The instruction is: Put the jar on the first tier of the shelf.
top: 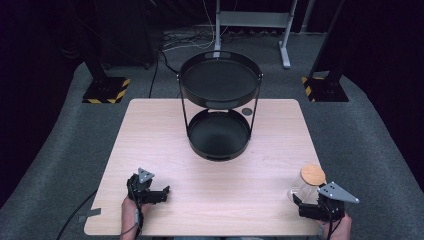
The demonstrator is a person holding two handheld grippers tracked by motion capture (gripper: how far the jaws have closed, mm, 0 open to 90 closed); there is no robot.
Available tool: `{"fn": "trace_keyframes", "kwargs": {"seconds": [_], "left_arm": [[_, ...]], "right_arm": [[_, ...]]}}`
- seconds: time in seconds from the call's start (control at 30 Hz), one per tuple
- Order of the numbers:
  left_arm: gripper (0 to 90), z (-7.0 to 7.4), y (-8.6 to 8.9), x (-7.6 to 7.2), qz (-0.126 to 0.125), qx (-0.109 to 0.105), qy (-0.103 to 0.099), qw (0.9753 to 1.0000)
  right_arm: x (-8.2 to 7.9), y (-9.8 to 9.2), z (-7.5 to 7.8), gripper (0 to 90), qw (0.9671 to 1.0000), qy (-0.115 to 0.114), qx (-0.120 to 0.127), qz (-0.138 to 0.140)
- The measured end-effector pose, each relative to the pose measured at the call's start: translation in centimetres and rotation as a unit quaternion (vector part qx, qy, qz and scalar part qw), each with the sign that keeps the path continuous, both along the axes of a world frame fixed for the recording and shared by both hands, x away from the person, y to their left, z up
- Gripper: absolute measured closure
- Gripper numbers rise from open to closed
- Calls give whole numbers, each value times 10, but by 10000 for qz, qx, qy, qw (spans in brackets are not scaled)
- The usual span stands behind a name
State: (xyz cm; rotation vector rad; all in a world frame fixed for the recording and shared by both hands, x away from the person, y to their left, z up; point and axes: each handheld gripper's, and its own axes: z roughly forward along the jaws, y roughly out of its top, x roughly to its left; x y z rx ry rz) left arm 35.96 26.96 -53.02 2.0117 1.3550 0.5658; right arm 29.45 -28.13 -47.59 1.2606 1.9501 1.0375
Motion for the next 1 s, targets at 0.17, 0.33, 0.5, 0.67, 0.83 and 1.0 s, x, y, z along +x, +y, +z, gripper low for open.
{"fn": "trace_keyframes", "kwargs": {"seconds": [0.17, 0.33, 0.5, 0.67, 0.83, 1.0], "left_arm": [[11, 0, 0, 0, 0, 1, -1, 10000], [11, 0, 0, 0, 10, -5, -1, 10000], [11, 0, 0, 0, 18, -5, 0, 10000], [11, 0, 0, 0, 34, -5, 3, 10000], [11, 0, 0, 0, 33, 0, 3, 10000], [11, 0, 0, 0, 33, -4, 3, 10000]], "right_arm": [[6, 2, 7, 0, 10000, -70, 43, 47], [13, 3, 9, 0, 9999, -69, 73, 44], [16, 4, 11, 0, 9999, -113, 102, 30], [19, 2, 11, 0, 9999, -89, 137, 14], [21, 3, 11, 0, 9998, -79, 174, 25], [21, 3, 11, 84, 9996, -142, 234, -15]]}}
